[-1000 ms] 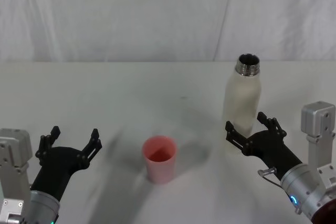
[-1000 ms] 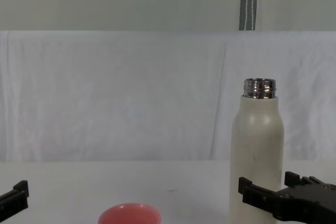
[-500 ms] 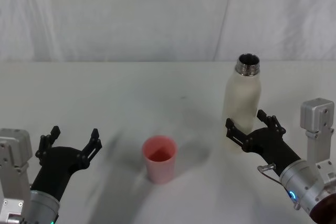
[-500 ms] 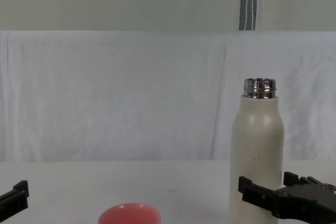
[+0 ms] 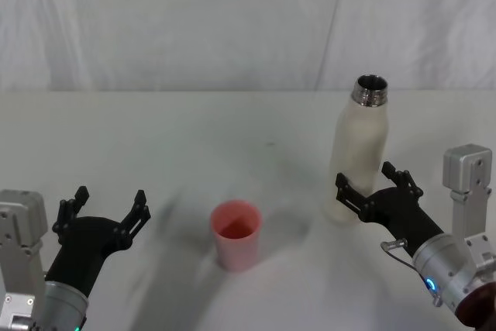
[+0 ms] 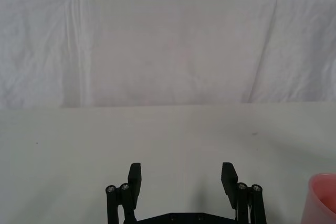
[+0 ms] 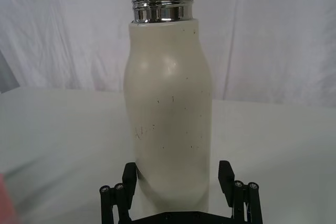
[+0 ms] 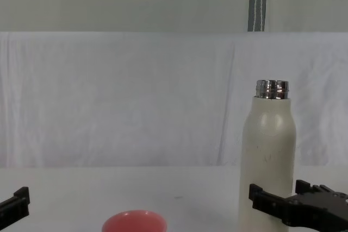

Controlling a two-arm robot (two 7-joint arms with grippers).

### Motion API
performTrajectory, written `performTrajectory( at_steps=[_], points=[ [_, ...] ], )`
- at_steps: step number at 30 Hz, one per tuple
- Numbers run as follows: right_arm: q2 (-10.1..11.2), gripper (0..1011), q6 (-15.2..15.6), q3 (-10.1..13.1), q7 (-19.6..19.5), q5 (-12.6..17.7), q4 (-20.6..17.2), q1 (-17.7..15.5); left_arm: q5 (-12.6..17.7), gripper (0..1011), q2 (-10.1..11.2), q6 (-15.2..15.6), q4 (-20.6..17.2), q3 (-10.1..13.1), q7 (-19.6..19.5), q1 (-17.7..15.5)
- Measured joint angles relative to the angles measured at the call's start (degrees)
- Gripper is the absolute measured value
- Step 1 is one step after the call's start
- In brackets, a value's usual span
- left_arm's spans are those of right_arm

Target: Grasp the thermos with one hand and pour water into the cup lid.

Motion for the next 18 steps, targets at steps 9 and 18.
performTrajectory(
  at_steps=[9, 18],
  points=[
    [-0.3, 1002, -0.1, -0.1, 0.0, 0.0, 0.7, 0.8, 0.0, 1001, 0.0, 0.0, 0.0, 0.0, 0.0, 0.0],
    [-0.4, 1002, -0.1, -0.3, -0.1, -0.1, 1.0, 1.3, 0.0, 1001, 0.0, 0.0, 0.0, 0.0, 0.0, 0.0]
  ],
)
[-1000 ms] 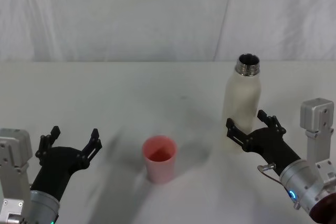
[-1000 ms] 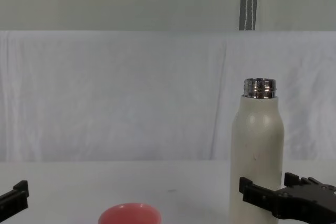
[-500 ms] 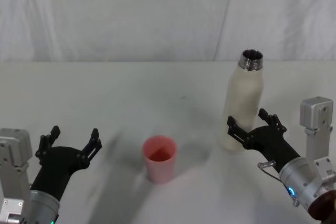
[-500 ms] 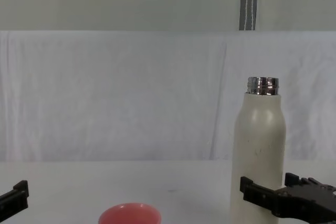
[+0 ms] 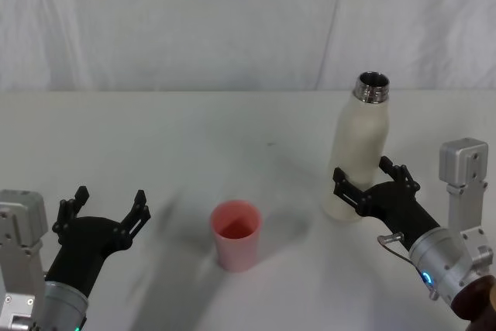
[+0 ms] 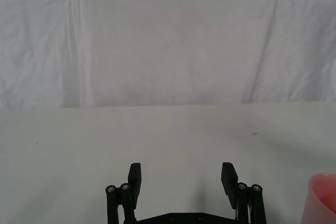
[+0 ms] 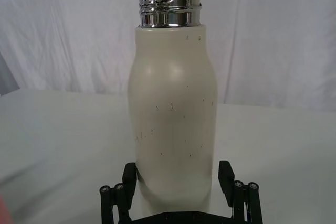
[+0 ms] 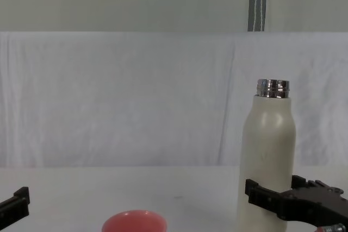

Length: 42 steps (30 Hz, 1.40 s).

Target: Grasp the thermos with one hand and pour water into the cup lid.

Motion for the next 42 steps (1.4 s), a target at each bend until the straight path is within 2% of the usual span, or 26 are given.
performTrajectory(
  at_steps=[42],
  points=[
    [-1.5, 1002, -0.5, -1.9, 0.6, -0.3, 3.9, 3.4, 0.0, 1001, 0.0, 0.0, 0.0, 0.0, 0.0, 0.0]
  ],
)
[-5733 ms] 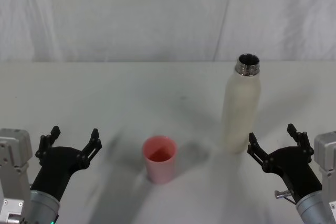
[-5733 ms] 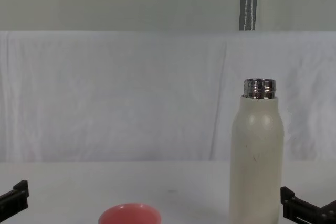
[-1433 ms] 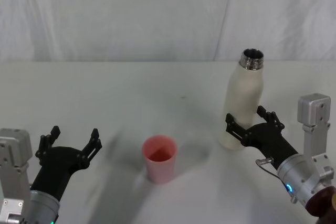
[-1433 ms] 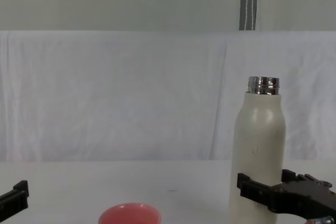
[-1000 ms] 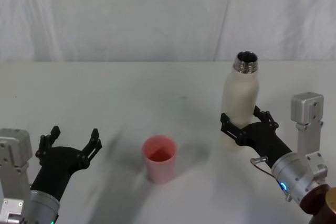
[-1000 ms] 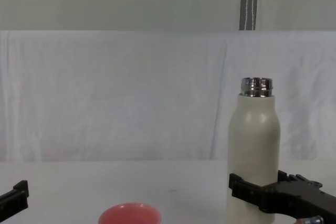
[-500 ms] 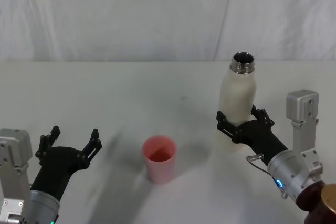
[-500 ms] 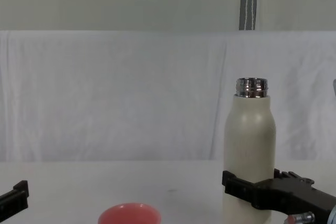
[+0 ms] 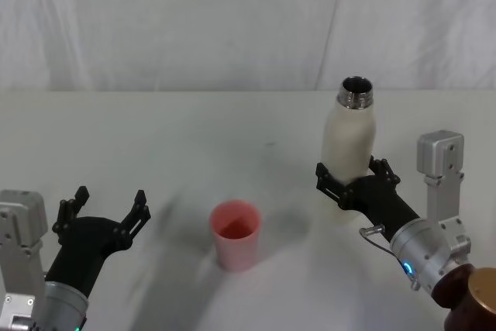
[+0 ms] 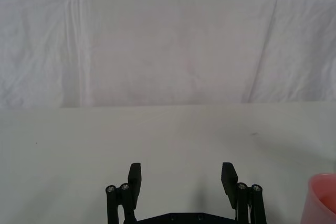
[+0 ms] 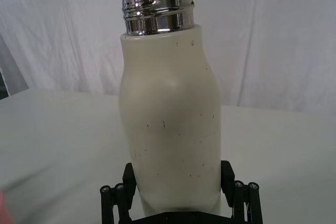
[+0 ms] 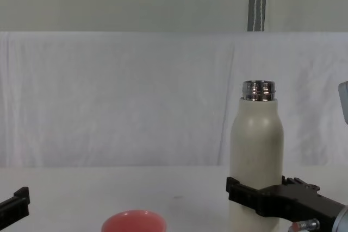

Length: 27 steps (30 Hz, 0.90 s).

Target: Grasp the thermos with one hand and pour water into the cup lid.

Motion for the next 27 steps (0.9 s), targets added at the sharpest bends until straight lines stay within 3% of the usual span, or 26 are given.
performTrajectory(
  at_steps=[27],
  points=[
    [-0.2, 960, -0.2, -0.3, 0.2, -0.2, 0.8, 0.7, 0.0, 1001, 0.0, 0.0, 0.0, 0.0, 0.0, 0.0]
  ],
)
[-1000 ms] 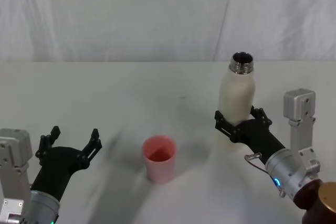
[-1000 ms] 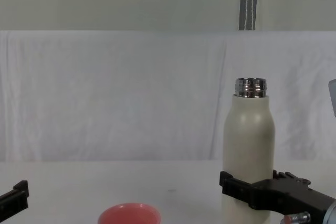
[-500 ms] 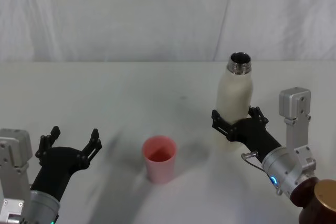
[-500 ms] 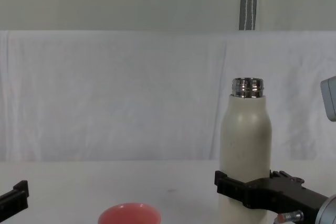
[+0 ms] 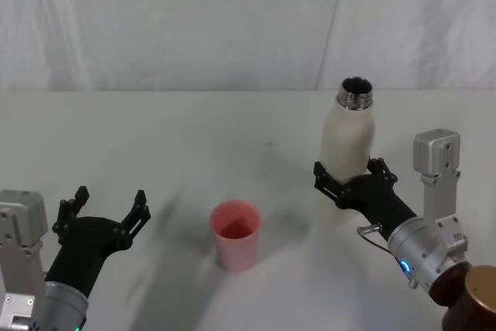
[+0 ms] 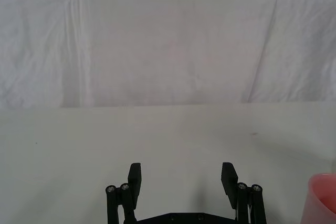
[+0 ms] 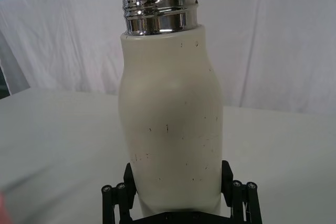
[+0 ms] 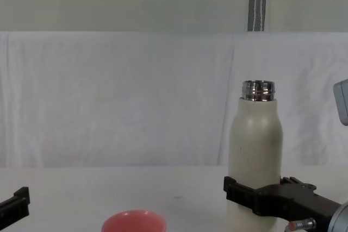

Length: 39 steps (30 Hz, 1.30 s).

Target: Grasp the thermos with one hand and pour water into the cup lid.

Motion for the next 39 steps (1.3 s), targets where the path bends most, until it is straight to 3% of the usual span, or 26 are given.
performTrajectory(
  at_steps=[22, 39],
  points=[
    [0.0, 960, 0.1, 0.0, 0.0, 0.0, -0.2, -0.1, 0.0, 1001, 0.0, 0.0, 0.0, 0.0, 0.0, 0.0],
    [2.0, 960, 0.8, 0.2, -0.2, -1.4, -5.4, -1.7, 0.0, 1001, 0.0, 0.0, 0.0, 0.0, 0.0, 0.0]
  ],
)
